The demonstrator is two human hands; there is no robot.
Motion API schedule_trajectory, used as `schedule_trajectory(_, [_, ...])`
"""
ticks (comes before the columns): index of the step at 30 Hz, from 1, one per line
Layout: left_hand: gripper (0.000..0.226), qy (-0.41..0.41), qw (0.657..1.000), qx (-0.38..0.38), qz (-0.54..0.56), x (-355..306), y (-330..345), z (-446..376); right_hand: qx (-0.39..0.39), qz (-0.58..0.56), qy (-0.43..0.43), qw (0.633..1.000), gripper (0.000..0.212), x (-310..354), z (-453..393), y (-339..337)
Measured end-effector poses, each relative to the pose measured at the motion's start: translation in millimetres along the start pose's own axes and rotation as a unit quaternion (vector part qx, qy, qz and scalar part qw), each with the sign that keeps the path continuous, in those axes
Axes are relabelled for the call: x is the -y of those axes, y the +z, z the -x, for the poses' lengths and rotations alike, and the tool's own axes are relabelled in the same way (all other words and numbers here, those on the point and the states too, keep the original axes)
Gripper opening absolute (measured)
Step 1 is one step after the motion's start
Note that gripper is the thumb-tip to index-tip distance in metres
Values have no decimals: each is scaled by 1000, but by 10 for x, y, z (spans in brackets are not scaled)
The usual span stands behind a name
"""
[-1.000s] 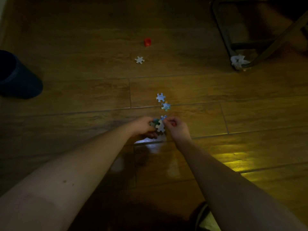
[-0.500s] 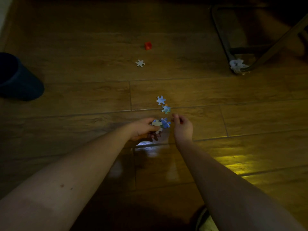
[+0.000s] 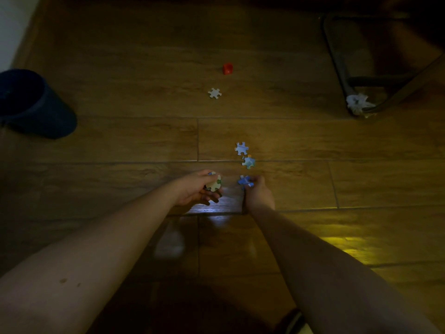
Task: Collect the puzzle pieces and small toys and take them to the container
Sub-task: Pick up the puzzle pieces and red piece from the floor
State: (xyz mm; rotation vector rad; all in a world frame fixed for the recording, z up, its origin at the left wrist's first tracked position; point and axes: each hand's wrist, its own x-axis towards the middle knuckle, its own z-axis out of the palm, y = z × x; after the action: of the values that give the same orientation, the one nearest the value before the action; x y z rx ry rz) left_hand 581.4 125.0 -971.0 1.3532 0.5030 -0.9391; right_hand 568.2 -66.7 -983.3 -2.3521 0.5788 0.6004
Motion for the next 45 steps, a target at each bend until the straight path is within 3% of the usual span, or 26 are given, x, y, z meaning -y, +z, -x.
schedule_trajectory(6, [34,-2,1000,-7,12,-7,-32,-1,-6,79,17,997,34,11,0,53])
schedule_trajectory(12, [33,9,999,-36,-20,4,-6,-11,5,73,-7,997,27,-51,-50,64])
schedule_trajectory(17, [36,13,998,-58,-26,14,17,-50,-9,73,-27,997,39,-143,-25,56])
schedule_trajectory(23, [35,6,998,-49,-32,38,26,-71,-22,131,-21,991,31,-154,-23,63])
schedule_trajectory(29, [34,3,998,-41,-41,41,-2,-55,-36,125,-28,991,33,-190,-18,71])
schedule_trajectory(35, [34,0,998,-41,-51,58,-2,-53,-50,140,-42,988,20,-183,18,54])
schedule_trajectory(45, [32,-1,997,-33,-65,51,34,-22,-56,160,-61,984,22,-185,59,26])
